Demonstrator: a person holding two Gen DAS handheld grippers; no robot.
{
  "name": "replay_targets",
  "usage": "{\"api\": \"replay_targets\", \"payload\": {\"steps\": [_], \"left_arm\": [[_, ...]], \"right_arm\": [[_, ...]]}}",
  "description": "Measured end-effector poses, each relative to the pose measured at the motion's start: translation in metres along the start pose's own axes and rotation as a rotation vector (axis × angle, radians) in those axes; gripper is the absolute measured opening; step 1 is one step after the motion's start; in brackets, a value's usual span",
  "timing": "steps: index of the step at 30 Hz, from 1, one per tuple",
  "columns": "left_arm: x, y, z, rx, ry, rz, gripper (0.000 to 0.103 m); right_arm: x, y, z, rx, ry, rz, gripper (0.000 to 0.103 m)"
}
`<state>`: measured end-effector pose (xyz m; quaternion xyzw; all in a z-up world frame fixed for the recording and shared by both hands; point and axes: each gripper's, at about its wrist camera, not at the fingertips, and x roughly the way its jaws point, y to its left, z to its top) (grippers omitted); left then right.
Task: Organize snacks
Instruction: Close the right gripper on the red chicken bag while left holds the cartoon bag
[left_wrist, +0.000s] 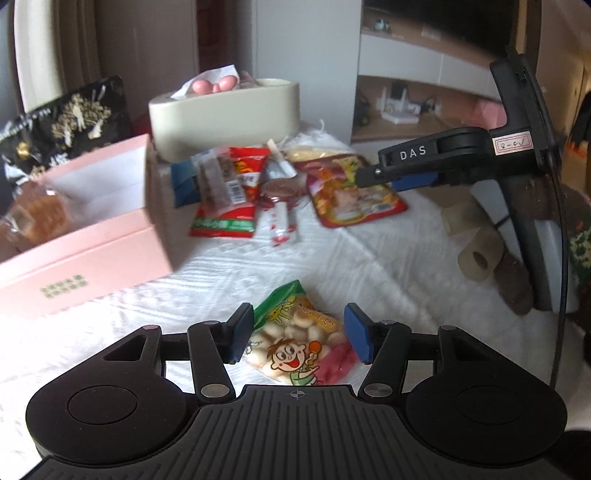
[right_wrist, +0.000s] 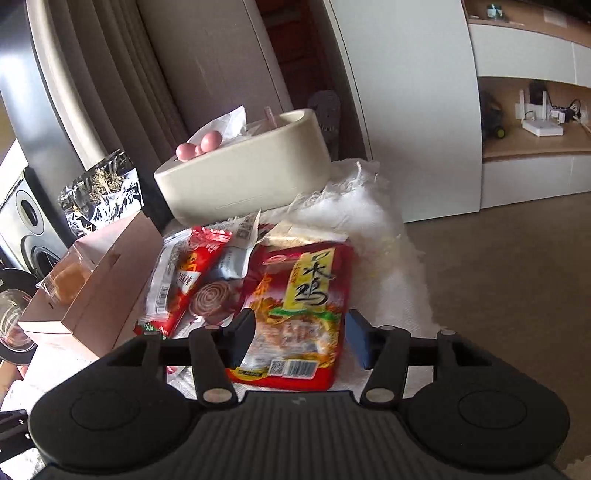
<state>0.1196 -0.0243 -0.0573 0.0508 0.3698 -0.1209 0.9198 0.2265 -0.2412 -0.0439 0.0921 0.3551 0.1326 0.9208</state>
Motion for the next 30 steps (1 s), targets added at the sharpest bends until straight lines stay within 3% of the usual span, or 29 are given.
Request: {"api": "replay_targets", "payload": {"steps": [4,6,11,14,19,23,28,30], "left_arm": [[-0.004,0.017,-0.001,0.04,0.005,0.108,0.061],[-0.006,0.031,0.003,-0.021,0.008,0.156,0.058],[-0.026,0.058,0.004,-0.299,0.042,0.069,0.057],[-0.043,0.056,0.0,-0.316,0.046,0.104,0.057],[-0.029,0.069,-0.009,-0.439,0.145,0.02,0.057],[-0.002,0.074,-0.005,-0.464,0.11,0.019,0.058],[0.017,0.064,0.014,-0.338,0.065,0.055,0.058],[0.018,0.065,0.016,-0.346,0.06,0.057,0.058]], "right_arm": [[0.003,0.005,-0.011,-0.019,-0.016,-0.045,0.054],[0.002,0.003,-0.013,-0.007,-0.02,-0.043,0.055],[0.002,-0.004,-0.012,0.038,-0.022,-0.049,0.06],[0.001,-0.006,-0.013,0.047,-0.032,-0.045,0.06],[0.001,-0.006,-0.012,0.053,-0.033,-0.041,0.06],[-0.003,-0.007,-0.014,0.062,-0.052,-0.043,0.061],[-0.004,-0.011,-0.014,0.083,-0.06,-0.039,0.062],[-0.003,-0.011,-0.014,0.082,-0.058,-0.039,0.062]]}}
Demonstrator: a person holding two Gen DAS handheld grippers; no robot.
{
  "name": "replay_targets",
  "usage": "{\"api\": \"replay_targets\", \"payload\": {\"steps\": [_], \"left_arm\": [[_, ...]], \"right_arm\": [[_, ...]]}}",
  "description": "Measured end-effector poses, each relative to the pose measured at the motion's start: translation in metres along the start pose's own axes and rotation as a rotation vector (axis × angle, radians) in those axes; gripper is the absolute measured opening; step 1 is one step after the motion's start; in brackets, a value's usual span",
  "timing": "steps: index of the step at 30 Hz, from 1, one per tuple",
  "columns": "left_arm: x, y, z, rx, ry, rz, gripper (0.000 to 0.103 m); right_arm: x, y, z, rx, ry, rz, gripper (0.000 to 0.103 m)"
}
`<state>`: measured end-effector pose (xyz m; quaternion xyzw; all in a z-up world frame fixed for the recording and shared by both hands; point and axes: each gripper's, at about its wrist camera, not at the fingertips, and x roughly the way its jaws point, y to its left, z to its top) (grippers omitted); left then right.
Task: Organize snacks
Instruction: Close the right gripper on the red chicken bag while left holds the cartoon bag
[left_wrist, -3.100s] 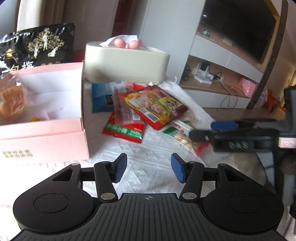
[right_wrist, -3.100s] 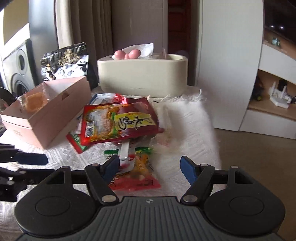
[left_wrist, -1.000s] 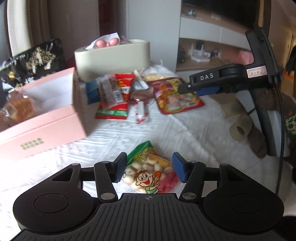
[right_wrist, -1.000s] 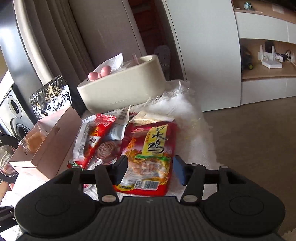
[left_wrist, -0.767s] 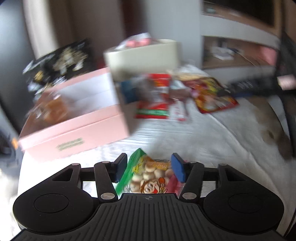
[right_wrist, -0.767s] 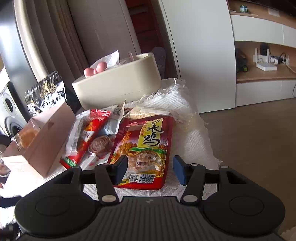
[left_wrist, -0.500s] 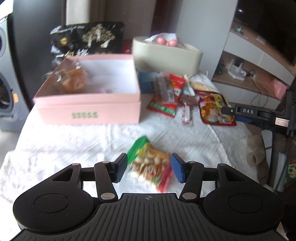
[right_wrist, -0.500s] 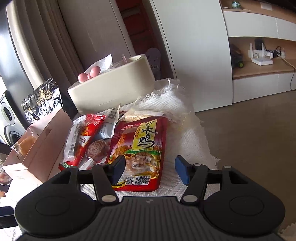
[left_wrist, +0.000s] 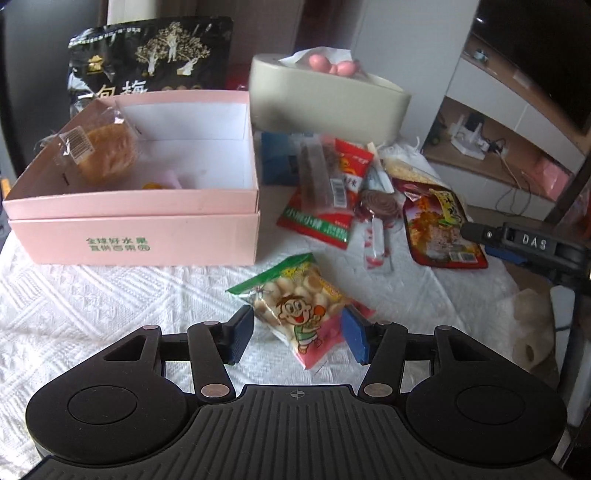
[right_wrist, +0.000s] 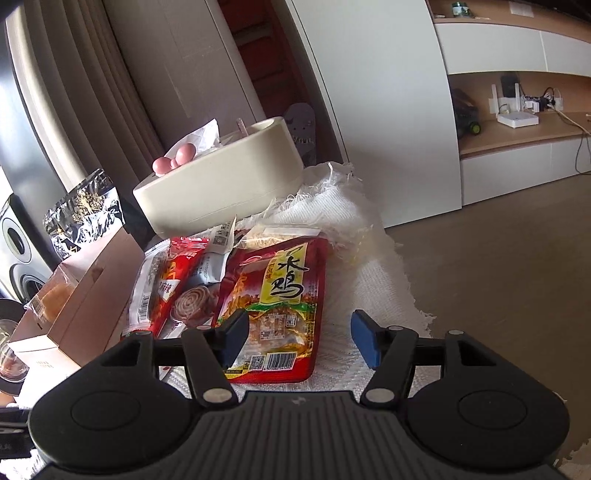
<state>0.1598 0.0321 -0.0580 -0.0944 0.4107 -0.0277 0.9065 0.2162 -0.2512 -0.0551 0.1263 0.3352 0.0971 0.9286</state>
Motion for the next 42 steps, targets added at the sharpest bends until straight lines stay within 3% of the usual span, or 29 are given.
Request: {"api": "replay_targets", "payload": {"steps": [7,10,17,20,24,26,29,33,42], "left_arm": [[0.018,-0.004,0.015,-0.086,-0.022,-0.008,0.058],[0.031,-0.017,0.019,-0.041,-0.024,0.015,0.059],[0.041,-0.045,0.008,0.177,-0.075,0.052,0.063],[0.044,-0.04,0.007,0.166,-0.086,0.041,0.065],[0.049,-0.042,0.008,0.148,-0.094,0.047,0.067],[0.05,-0.047,0.007,0.17,-0.088,0.043,0.075],[0.048,-0.043,0.005,0.172,-0.088,0.02,0.075],[0.045,-0.033,0.004,0.149,-0.103,-0.02,0.073],[0.045,-0.035,0.002,0.159,-0.118,-0.007,0.072]], "right_arm": [[0.001,0.001,-0.001,0.0,0.002,-0.007,0.062],[0.0,0.004,-0.002,-0.011,-0.008,-0.014,0.063],[-0.002,0.013,-0.002,-0.065,-0.023,-0.034,0.064],[-0.009,0.021,-0.001,-0.136,-0.044,-0.046,0.065],[-0.017,0.034,0.003,-0.215,-0.094,-0.092,0.079],[-0.01,0.041,0.007,-0.23,-0.07,-0.084,0.08],[0.013,0.056,0.011,-0.269,-0.005,-0.081,0.08],[0.045,0.063,0.01,-0.263,0.102,-0.149,0.083],[0.068,0.068,0.012,-0.291,0.11,-0.186,0.094]]}}
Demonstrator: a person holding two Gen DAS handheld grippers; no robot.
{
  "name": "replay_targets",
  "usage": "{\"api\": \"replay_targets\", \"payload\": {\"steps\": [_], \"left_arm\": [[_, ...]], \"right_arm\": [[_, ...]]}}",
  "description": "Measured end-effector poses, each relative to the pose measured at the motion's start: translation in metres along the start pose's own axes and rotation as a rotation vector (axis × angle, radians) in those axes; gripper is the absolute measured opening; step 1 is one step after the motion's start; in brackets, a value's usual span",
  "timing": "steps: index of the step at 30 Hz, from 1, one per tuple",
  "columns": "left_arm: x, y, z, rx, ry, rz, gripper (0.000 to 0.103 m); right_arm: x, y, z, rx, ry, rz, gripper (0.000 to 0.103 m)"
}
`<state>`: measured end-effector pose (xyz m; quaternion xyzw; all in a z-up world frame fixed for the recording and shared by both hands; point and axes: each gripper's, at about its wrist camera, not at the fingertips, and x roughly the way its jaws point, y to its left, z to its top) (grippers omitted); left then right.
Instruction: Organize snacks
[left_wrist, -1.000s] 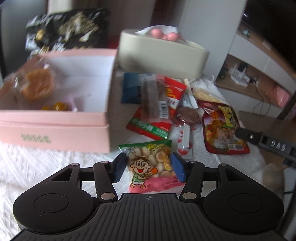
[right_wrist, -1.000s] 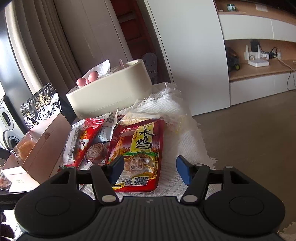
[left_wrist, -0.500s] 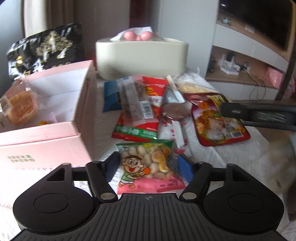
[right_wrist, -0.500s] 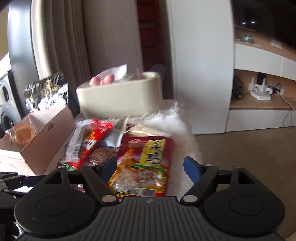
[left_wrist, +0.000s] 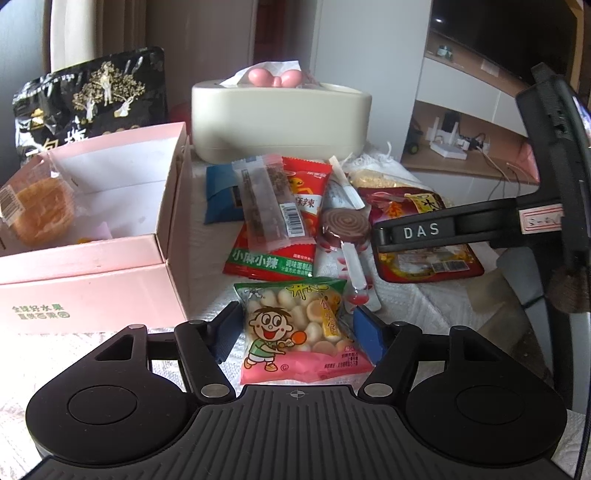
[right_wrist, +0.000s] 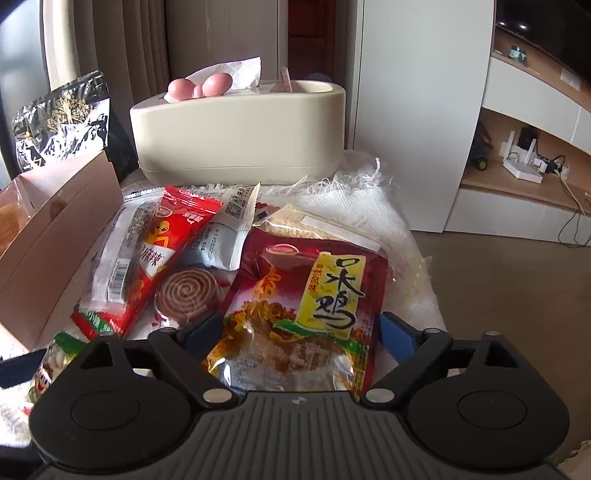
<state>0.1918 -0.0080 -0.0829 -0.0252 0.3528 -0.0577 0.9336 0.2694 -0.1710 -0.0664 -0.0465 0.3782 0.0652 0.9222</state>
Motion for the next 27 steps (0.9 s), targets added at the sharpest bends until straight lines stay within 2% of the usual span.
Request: {"api": "replay_targets", "payload": {"steps": [3,6,8,9,10,11,15,20,23,26,27], "left_arm": [[-0.002,0.0,-0.001,-0.005,-0.002,-0.005,0.07],[-0.006,0.001,-0.003,-0.014,-0.007,-0.015,0.065],[-0.009,0.002,-0.004,-0.025,-0.009,-0.029,0.062],[-0.01,0.002,-0.004,-0.031,-0.009,-0.038,0.062],[-0.011,0.003,-0.005,-0.036,-0.007,-0.046,0.057],[-0.012,0.003,-0.005,-0.039,-0.009,-0.05,0.054],[-0.013,0.005,-0.005,-0.055,-0.005,-0.065,0.054],[-0.012,0.0,-0.006,-0.035,-0.01,-0.05,0.055],[-0.012,-0.002,-0.007,-0.026,-0.015,-0.045,0.055],[-0.013,-0.002,-0.008,-0.026,-0.017,-0.046,0.056],[-0.013,-0.002,-0.008,-0.026,-0.016,-0.046,0.056]], "right_arm": [[0.002,-0.002,0.003,0.011,0.008,0.017,0.092],[-0.005,-0.008,0.001,0.023,-0.007,0.05,0.072],[-0.019,-0.013,0.001,0.019,-0.032,0.087,0.052],[-0.028,-0.016,0.001,0.016,-0.057,0.093,0.039],[-0.037,-0.018,0.001,0.008,-0.08,0.103,0.021],[-0.044,-0.021,0.002,0.0,-0.086,0.122,0.018],[-0.06,-0.032,0.003,0.004,-0.073,0.235,0.018],[-0.066,-0.033,0.001,0.077,-0.083,0.347,0.035],[-0.053,-0.027,0.002,0.104,-0.048,0.387,0.044],[-0.034,-0.028,0.0,0.167,0.018,0.403,0.045],[-0.028,-0.029,-0.002,0.191,0.038,0.417,0.042]]}}
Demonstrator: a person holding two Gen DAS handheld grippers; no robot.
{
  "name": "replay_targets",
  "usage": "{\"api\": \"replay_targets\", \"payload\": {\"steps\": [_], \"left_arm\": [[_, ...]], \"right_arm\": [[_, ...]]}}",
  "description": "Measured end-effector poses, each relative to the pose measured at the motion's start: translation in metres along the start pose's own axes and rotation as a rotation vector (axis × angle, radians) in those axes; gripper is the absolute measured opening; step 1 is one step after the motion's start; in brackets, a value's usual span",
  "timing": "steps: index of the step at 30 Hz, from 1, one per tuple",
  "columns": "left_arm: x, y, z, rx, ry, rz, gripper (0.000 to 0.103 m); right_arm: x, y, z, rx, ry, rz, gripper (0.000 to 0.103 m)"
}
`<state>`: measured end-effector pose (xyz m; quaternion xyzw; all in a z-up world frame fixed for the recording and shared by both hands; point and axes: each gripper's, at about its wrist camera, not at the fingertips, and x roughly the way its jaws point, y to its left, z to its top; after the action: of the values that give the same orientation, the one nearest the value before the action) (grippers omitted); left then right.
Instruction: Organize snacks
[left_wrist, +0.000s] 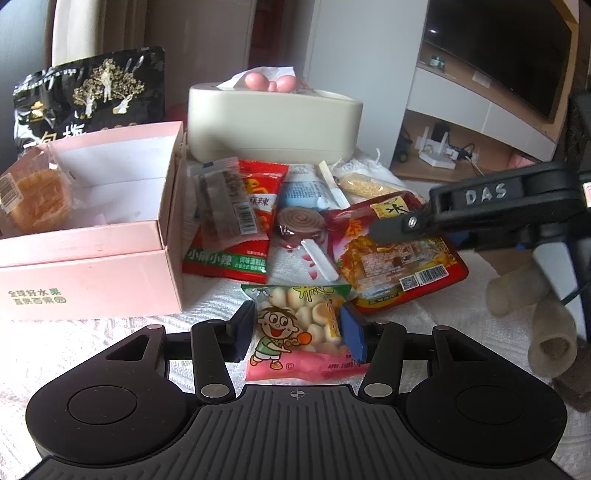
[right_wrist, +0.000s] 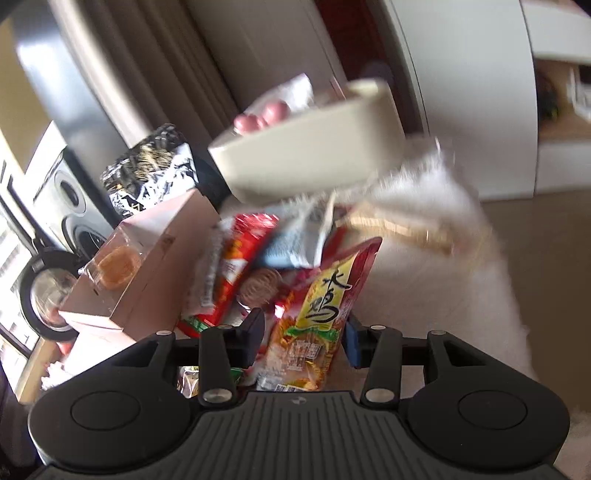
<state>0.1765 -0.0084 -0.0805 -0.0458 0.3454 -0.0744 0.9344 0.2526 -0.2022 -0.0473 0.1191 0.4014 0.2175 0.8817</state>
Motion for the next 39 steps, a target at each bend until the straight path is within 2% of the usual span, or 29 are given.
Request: {"api": "replay_targets", "payload": {"steps": [1,3,6,8,11,14,18,24,28,32,36,39], "left_arm": [[0.0,0.0,0.0,0.001,0.001,0.001,0.056],[0.0,0.0,0.0,0.004,0.002,0.003,0.056],[0.0,0.0,0.001,0.004,0.002,0.002,0.057],[0.0,-0.001,0.0,0.007,0.003,0.005,0.057],[0.0,-0.001,0.0,0.011,0.004,0.002,0.057],[-0.001,0.001,0.0,0.015,0.006,-0.008,0.057],[-0.001,-0.002,0.001,0.037,0.01,0.004,0.056],[-0.005,-0.005,0.004,0.05,0.022,0.018,0.054],[-0.031,-0.01,0.0,0.071,-0.003,-0.009,0.053],[-0.076,-0.01,-0.016,0.088,-0.032,-0.059,0.053],[-0.119,0.011,-0.039,0.036,-0.025,-0.088,0.053],[-0.144,0.036,-0.043,-0.034,-0.043,-0.06,0.054]], "right_arm": [[0.004,-0.003,-0.001,0.015,0.015,0.014,0.034],[0.005,-0.004,-0.004,0.022,0.021,0.032,0.025],[-0.008,-0.002,-0.003,0.021,-0.027,0.115,0.023],[-0.012,0.003,-0.001,0.011,-0.035,0.14,0.024],[-0.002,0.011,0.003,-0.009,-0.02,0.115,0.025],[0.01,0.017,0.005,-0.052,-0.005,-0.009,0.021],[0.0,0.008,0.004,-0.014,-0.002,0.009,0.019],[-0.052,0.013,0.002,-0.058,-0.07,-0.001,0.017],[-0.094,0.027,-0.005,-0.116,-0.096,0.018,0.017],[-0.118,0.048,-0.018,-0.183,-0.08,0.041,0.017],[-0.132,0.074,-0.034,-0.235,-0.046,0.087,0.017],[-0.138,0.095,-0.042,-0.282,-0.03,0.138,0.017]]}}
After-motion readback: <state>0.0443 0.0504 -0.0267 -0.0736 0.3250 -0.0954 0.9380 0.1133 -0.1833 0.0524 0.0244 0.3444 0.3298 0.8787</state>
